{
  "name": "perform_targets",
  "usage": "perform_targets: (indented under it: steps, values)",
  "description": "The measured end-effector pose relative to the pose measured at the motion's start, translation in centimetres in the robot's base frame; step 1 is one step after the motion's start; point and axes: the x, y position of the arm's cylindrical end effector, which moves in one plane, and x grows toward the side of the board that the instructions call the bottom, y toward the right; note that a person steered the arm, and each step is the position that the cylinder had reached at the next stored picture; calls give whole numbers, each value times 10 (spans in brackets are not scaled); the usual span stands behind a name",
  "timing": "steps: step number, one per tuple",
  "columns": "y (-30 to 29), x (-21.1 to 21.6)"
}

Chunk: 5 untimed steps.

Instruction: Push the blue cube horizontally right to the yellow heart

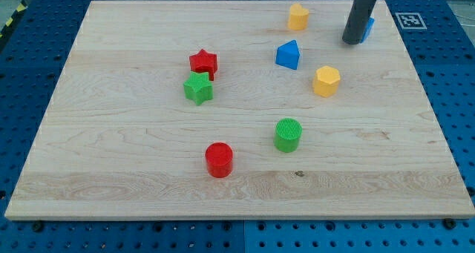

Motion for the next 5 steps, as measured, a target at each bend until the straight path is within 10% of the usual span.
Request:
perform_targets:
  steps: [5]
  values:
    - [26,-20]
